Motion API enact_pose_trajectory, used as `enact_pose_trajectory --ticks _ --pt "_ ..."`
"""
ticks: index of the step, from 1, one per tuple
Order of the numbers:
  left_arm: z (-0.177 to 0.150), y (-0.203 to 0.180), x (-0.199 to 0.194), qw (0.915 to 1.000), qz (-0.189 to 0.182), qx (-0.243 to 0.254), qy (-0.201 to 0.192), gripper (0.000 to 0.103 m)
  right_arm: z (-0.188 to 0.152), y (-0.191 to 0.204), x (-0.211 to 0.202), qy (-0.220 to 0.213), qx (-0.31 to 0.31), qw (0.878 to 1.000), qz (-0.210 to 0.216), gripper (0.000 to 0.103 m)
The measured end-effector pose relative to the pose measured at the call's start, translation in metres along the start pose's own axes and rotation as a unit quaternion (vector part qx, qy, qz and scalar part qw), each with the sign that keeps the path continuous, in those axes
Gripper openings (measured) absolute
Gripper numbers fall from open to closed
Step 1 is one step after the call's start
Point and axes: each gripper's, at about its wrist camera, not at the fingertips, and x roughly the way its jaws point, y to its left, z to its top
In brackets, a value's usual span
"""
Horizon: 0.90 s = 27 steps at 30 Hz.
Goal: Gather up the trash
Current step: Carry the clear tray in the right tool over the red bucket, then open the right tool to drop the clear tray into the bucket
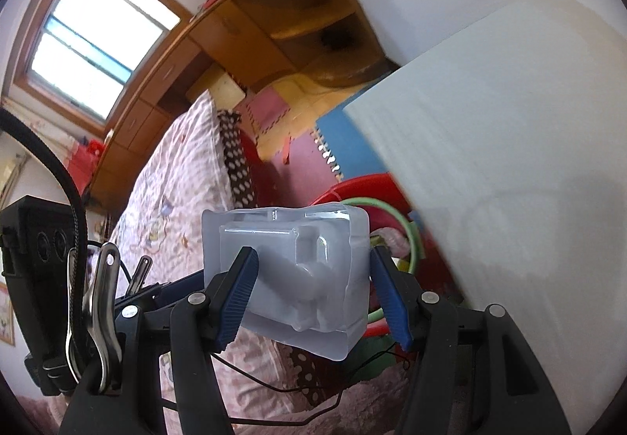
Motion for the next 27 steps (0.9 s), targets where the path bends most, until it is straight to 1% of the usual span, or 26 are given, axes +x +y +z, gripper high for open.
enact_pose_trajectory --ticks 8,16,27 --pt "-0.005 0.047 0.011 0.9992 0.004 -0.039 0.005 0.047 0.0 0.012 0.051 0.039 -0.016 0.999 0.003 0.061" --pt "-0.012 0.094 0.044 0.9968 0.004 -0.078 0.017 0.047 -0.001 0.013 0.104 0.074 -0.023 0.997 -0.006 0.061" --pt "-0.022 0.13 0.087 0.9945 0.003 -0.097 0.039 0.047 -0.004 -0.002 0.156 0.112 -0.013 0.994 -0.014 0.061"
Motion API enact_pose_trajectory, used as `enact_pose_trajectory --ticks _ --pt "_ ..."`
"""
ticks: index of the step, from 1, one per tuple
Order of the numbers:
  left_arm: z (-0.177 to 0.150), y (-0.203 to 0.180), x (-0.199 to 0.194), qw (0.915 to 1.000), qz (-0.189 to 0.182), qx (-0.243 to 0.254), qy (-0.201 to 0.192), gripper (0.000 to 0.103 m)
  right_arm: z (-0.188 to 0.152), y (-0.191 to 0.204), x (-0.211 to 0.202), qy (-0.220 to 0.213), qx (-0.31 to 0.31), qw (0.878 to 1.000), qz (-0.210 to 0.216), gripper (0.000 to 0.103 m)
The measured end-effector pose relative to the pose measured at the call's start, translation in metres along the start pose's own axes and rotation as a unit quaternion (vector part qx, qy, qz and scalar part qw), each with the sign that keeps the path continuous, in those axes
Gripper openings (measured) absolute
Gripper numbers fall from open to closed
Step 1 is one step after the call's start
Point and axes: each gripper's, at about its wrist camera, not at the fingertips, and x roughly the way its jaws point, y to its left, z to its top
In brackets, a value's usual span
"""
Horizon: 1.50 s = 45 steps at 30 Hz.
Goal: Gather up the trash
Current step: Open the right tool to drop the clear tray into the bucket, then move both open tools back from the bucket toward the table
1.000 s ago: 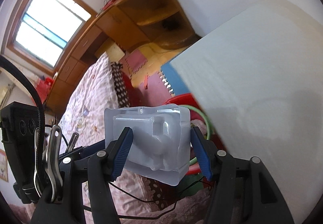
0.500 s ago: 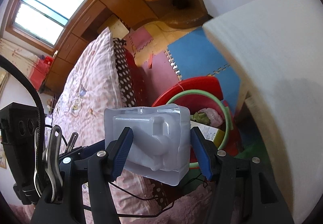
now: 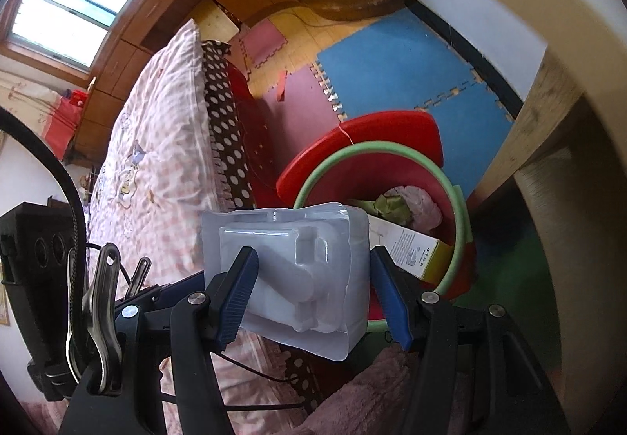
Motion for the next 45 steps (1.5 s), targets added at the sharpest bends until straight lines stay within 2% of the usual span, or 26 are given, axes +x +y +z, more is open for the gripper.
enact_pose_trajectory --ticks 19,31,45 --pt "0.016 0.029 0.065 0.9991 -0.002 -0.013 0.04 0.044 0.015 -0.021 0.047 0.026 0.007 0.999 -0.032 0.061" --pt "0.018 0.031 0.073 0.9985 0.017 -0.012 0.051 0.045 0.02 -0.015 0.047 0.012 -0.026 0.998 -0.062 0.061" --pt "0.011 0.018 0.055 0.9971 0.07 -0.003 0.032 0.046 0.013 0.004 0.022 -0.007 -0.056 0.996 -0.067 0.061"
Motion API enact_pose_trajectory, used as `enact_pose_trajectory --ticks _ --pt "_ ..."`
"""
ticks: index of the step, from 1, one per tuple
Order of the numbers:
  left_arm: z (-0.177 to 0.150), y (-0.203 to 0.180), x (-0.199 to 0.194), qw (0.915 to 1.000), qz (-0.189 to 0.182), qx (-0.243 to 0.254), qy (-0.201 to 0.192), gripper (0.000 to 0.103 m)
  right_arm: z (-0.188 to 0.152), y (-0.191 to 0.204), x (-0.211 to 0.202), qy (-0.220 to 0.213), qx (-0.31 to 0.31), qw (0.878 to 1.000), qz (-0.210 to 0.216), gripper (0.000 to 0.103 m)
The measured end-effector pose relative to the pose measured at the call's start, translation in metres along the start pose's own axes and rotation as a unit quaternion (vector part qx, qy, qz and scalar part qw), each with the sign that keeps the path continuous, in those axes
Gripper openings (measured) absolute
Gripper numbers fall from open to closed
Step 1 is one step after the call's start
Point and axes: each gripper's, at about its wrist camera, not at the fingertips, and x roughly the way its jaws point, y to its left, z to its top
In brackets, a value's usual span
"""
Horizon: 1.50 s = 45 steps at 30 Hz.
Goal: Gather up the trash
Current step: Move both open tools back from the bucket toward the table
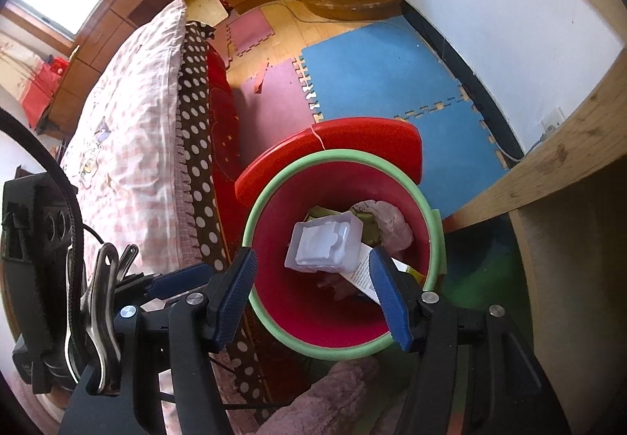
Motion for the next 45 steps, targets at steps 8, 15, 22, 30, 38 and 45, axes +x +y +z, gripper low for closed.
enact_pose_trajectory --ticks 8,15,22,30,38,45 --pt "-0.008 -0.011 -0.016 0.9998 0.02 -0.001 0.0 0.046 -0.005 0.007 -0.02 -0.011 -0.003 1.0 0.007 0.061" --pt "-0.01 -0.024 -0.04 0.9994 0.034 0.006 -0.005 0.046 -0.01 0.014 -0.047 -0.027 -0.003 0.999 0.023 0.061" --pt "-0.01 -0.041 -0.063 0.9989 0.041 0.019 -0.014 0.046 -0.014 0.018 -0.077 -0.051 0.001 0.998 0.032 0.061" --pt "-0.013 -0.064 -0.088 0.9976 0.05 0.043 -0.023 0.046 -0.02 0.02 -0.115 -0.083 0.004 0.996 0.039 0.061" --pt "-0.017 -0.088 -0.108 0.9956 0.056 0.068 -0.032 0.046 -0.032 0.017 -0.148 -0.108 0.017 0.993 0.043 0.061" --pt "-0.02 -0.109 -0.124 0.9923 0.057 0.101 -0.043 0.046 -0.041 0.013 -0.174 -0.132 0.023 0.99 0.042 0.061"
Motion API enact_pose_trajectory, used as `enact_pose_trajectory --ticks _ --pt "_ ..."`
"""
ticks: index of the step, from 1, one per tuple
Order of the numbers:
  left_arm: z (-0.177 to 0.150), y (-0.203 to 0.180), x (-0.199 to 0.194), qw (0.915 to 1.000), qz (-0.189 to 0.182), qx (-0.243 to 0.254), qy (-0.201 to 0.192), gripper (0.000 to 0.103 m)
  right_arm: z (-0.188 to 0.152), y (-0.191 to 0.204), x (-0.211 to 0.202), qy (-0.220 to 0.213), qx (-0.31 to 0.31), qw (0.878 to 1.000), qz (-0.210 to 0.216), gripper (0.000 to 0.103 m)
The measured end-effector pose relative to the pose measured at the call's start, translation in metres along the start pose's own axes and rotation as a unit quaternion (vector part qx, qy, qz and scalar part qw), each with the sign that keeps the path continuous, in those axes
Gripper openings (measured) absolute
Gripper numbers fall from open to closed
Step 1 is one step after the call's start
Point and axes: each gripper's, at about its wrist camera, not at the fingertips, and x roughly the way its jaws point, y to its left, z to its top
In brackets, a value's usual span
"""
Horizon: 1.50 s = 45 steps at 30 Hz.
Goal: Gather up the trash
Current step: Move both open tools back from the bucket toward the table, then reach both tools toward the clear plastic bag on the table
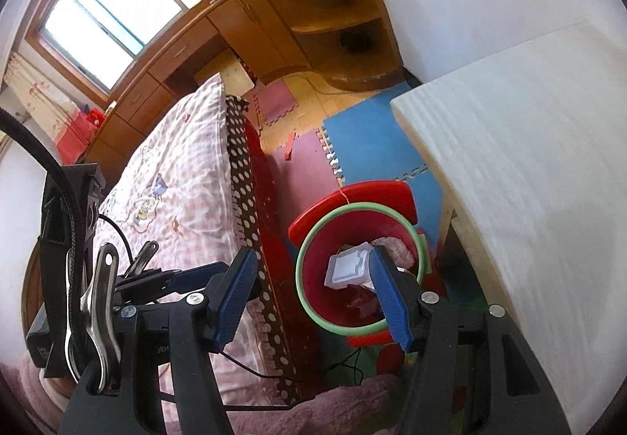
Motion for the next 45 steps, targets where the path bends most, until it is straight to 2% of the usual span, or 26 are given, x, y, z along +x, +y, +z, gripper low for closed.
enact_pose_trajectory --ticks 16,22,32,45 --pt "0.011 -0.044 -0.028 0.9976 -0.014 0.063 -0.026 0.046 -0.004 -0.01 -0.047 -0.039 0.026 0.999 -0.01 0.061" --pt "0.016 -0.068 -0.03 0.995 -0.023 0.094 -0.023 0.046 -0.007 -0.019 -0.068 -0.067 0.04 0.997 -0.021 0.061" --pt "0.014 -0.125 -0.03 0.9864 -0.046 0.157 -0.018 0.046 -0.026 -0.055 -0.116 -0.114 0.089 0.988 -0.055 0.061" --pt "-0.005 -0.206 -0.026 0.9703 -0.076 0.229 0.0 0.046 -0.064 -0.103 -0.188 -0.163 0.148 0.97 -0.102 0.061"
